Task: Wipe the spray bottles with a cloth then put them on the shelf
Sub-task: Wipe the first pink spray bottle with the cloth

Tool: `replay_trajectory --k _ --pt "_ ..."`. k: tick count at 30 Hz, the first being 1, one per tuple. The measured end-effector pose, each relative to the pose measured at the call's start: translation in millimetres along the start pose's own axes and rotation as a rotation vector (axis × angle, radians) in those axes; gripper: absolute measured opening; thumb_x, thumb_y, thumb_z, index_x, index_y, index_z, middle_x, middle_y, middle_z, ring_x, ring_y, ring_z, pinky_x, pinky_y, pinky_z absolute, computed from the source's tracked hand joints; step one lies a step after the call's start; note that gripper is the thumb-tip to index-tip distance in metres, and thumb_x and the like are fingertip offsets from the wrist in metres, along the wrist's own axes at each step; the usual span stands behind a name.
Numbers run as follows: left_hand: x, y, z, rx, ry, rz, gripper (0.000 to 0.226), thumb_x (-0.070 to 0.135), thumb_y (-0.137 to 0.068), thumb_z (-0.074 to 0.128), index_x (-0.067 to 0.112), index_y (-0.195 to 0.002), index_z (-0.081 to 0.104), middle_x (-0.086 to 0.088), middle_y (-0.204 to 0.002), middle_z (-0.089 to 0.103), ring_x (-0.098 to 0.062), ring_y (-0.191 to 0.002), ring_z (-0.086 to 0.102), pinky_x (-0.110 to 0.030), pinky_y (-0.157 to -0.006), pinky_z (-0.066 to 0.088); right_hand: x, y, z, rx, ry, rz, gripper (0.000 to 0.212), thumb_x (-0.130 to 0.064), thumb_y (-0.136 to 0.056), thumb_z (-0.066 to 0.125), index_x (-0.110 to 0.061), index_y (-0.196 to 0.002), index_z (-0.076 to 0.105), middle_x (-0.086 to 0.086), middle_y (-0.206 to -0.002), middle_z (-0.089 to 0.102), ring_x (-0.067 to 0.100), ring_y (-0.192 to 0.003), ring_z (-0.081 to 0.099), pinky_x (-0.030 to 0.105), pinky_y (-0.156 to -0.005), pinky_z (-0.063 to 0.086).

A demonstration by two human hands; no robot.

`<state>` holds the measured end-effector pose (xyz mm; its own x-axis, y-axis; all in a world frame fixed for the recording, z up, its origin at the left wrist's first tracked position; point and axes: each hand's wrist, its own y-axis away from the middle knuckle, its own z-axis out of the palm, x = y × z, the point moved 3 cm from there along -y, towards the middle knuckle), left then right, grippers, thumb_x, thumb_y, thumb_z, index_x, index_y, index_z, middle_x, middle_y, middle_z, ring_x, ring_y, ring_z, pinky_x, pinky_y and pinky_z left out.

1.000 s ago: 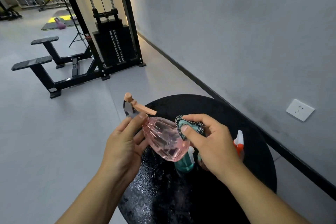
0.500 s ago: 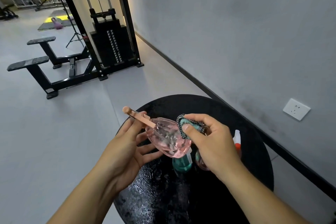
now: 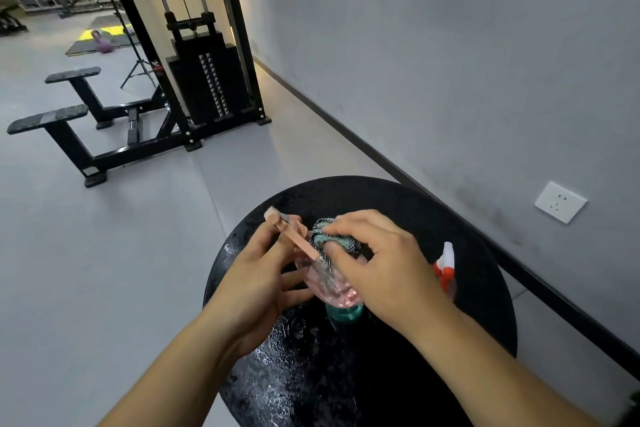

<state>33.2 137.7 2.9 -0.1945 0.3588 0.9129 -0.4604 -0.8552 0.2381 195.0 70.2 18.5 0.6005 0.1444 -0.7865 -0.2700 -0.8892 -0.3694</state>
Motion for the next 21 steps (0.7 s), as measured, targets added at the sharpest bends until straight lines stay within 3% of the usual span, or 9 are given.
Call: replay_trajectory --k 2,5,9,12,16,21 --pt "-0.1 0.3 -2.2 -0.002 -0.029 0.014 0.018 0.033 -0.106 0.061 0.023 -0.121 0.066 -0.001 -0.104 0.076 -0.026 -0.081 0.075 -0.047 -0.079 0.064 6.6 -0.4 -3.3 -0.025 0.027 0.066 0.018 -0.022 -0.091 0.075 -0.031 -0.106 0.078 -0.02 -0.108 0.066 -0.003 -0.104 0.062 0.008 -0.085 0.047" --pt "0.9 0.2 -5.1 0.011 -0.061 0.023 0.019 0.034 -0.106 0.06 0.023 -0.122 0.064 -0.002 -0.109 0.078 -0.025 -0.082 0.075 -0.047 -0.082 0.062 11.2 -0.5 -7.9 -0.019 0.026 0.142 0.016 -0.024 -0.09 0.074 -0.033 -0.102 0.077 -0.02 -0.104 0.066 -0.004 -0.1 0.062 0.011 -0.082 0.048" --pt "-1.5 1.4 2.6 0.002 -0.066 0.021 0.017 0.035 -0.105 0.062 0.026 -0.117 0.068 0.001 -0.102 0.076 -0.025 -0.081 0.075 -0.045 -0.078 0.063 0.1 0.7 -3.3 -0.043 -0.009 0.047 0.02 -0.023 -0.091 0.075 -0.034 -0.108 0.078 -0.021 -0.111 0.063 -0.002 -0.106 0.062 0.015 -0.087 0.051" --pt "-2.6 1.5 4.3 0.015 -0.053 0.036 0.014 0.034 -0.102 0.064 0.027 -0.113 0.071 0.002 -0.1 0.075 -0.025 -0.082 0.075 -0.051 -0.083 0.061 -0.2 0.5 -4.0 -0.053 0.006 0.064 0.019 -0.024 -0.089 0.075 -0.036 -0.103 0.076 -0.02 -0.109 0.06 0.0 -0.101 0.062 0.02 -0.082 0.053" --pt "2.7 0.6 0.7 0.043 -0.041 0.06 0.022 0.035 -0.103 0.062 0.023 -0.12 0.066 -0.002 -0.114 0.08 -0.024 -0.081 0.077 -0.041 -0.069 0.065 2.9 0.5 -7.2 -0.023 0.0 0.116 0.016 -0.022 -0.087 0.076 -0.034 -0.096 0.073 -0.017 -0.105 0.058 0.001 -0.095 0.062 0.024 -0.077 0.053" --pt "6.7 1.5 3.1 0.013 -0.021 0.082 0.026 0.036 -0.101 0.064 0.02 -0.122 0.066 -0.002 -0.108 0.071 -0.03 -0.088 0.074 -0.057 -0.087 0.064 -9.2 -1.0 -5.7 0.009 -0.023 -0.01 0.02 -0.021 -0.091 0.075 -0.033 -0.107 0.077 -0.019 -0.112 0.059 0.003 -0.108 0.062 0.018 -0.086 0.054"
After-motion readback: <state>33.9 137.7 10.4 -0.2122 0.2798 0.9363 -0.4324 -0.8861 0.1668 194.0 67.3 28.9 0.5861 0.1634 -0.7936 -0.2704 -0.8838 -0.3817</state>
